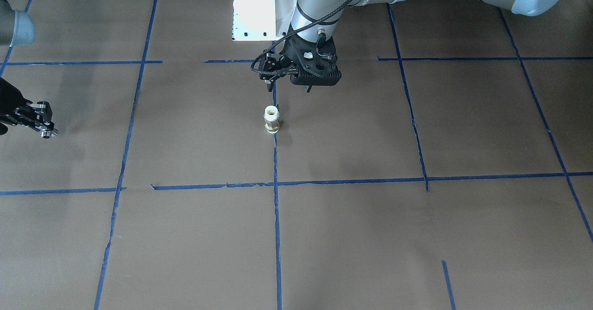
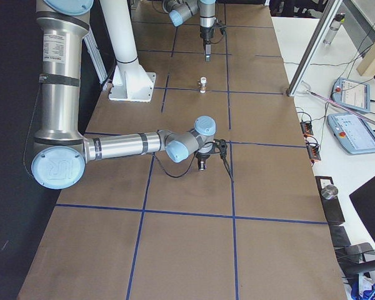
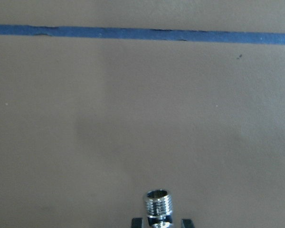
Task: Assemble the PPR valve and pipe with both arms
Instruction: 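Carry the chrome tee with the right gripper above the standing valve fitting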
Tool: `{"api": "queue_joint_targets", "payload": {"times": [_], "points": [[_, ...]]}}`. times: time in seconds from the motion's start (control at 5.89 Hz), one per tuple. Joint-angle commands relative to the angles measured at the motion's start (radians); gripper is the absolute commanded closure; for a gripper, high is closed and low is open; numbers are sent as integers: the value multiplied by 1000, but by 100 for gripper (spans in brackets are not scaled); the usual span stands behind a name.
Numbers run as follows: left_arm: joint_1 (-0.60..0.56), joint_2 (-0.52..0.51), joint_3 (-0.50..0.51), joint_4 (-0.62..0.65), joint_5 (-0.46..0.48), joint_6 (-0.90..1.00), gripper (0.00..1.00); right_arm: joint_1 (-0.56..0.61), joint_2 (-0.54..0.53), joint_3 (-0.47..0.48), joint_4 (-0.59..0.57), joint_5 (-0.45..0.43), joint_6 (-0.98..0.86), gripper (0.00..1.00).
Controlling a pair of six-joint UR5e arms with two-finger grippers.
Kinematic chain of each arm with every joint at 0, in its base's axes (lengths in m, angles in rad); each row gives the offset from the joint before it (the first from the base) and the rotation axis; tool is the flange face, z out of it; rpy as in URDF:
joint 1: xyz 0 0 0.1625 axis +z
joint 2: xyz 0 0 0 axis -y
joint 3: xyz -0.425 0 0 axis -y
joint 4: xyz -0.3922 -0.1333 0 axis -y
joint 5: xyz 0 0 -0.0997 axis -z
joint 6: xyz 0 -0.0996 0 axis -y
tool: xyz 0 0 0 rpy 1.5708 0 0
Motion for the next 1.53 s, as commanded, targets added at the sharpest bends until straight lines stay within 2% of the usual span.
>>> {"api": "queue_joint_targets", "payload": {"times": [0.0,0.17,0.34,0.51,0.85,1.19,1.36], "points": [[-2,42,-39,-3,-1,5,9,1,73,76,-5,-4,211,100],[-13,88,-59,-6,-1,20,9,-28,168,92,-10,-1,413,100],[-27,152,-69,-77,-1,38,9,-84,260,125,-70,-9,556,100],[-31,241,-75,-181,-4,40,9,-168,404,127,-165,-53,700,100],[-45,298,-73,-222,-7,41,10,-351,642,116,-336,-215,914,100],[-44,311,-73,-222,-6,40,10,-393,704,110,-343,-231,1034,100],[-41,312,-72,-222,0,40,10,-399,728,72,-343,-236,1036,100]]}}
